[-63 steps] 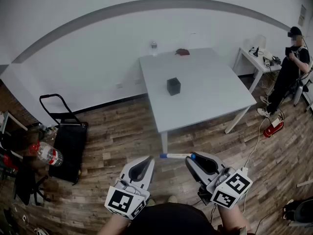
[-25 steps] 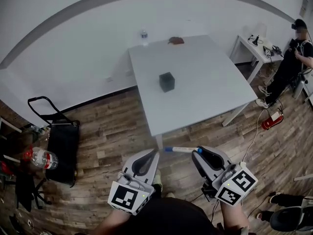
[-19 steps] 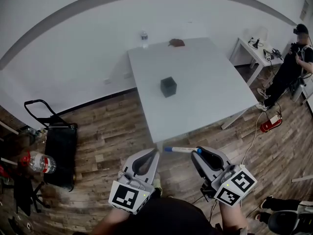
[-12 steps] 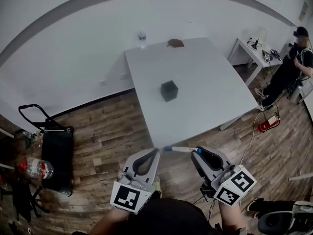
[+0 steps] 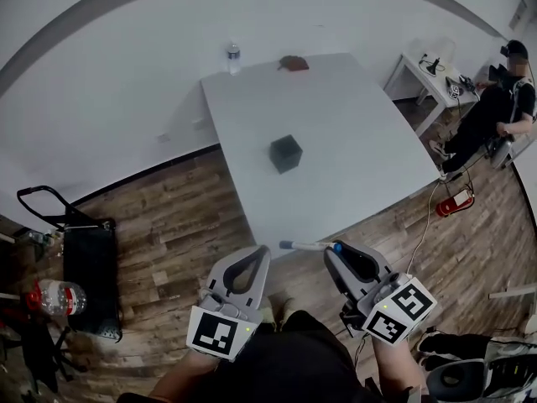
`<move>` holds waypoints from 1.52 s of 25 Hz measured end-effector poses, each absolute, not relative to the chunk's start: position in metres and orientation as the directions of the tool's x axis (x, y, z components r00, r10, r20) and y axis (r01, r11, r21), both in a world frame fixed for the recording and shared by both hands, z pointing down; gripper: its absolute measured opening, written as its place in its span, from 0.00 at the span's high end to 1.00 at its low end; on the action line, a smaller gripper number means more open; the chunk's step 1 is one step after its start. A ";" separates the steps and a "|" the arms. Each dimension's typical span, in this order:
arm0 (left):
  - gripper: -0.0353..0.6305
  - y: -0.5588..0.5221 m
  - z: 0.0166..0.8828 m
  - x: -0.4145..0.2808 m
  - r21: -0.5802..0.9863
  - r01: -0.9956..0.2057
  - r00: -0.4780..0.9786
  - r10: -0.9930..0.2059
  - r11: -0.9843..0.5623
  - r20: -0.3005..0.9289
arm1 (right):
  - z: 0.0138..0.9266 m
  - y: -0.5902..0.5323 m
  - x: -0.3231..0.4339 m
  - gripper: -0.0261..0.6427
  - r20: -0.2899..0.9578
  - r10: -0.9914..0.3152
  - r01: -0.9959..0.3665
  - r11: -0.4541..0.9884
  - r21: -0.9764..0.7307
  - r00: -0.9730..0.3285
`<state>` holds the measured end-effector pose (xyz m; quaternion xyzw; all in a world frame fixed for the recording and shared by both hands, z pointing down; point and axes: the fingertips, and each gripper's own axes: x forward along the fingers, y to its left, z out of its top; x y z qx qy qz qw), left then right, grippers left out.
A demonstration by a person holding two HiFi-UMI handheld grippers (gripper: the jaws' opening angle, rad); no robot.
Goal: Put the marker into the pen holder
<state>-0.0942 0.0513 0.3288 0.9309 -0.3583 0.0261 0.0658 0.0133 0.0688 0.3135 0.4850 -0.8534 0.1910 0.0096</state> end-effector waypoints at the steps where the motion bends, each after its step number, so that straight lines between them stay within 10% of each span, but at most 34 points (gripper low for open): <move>1: 0.94 0.047 0.330 -0.092 0.104 -0.666 0.746 -0.658 -0.739 0.100 | 0.314 0.065 0.015 0.85 0.204 -0.826 -0.833 0.453 -0.317 -0.526; 38: 0.94 -0.185 0.408 0.024 0.092 -0.786 0.613 -0.748 -0.612 0.254 | 0.420 -0.211 0.118 0.85 0.343 -0.715 -0.778 0.456 -0.432 -0.610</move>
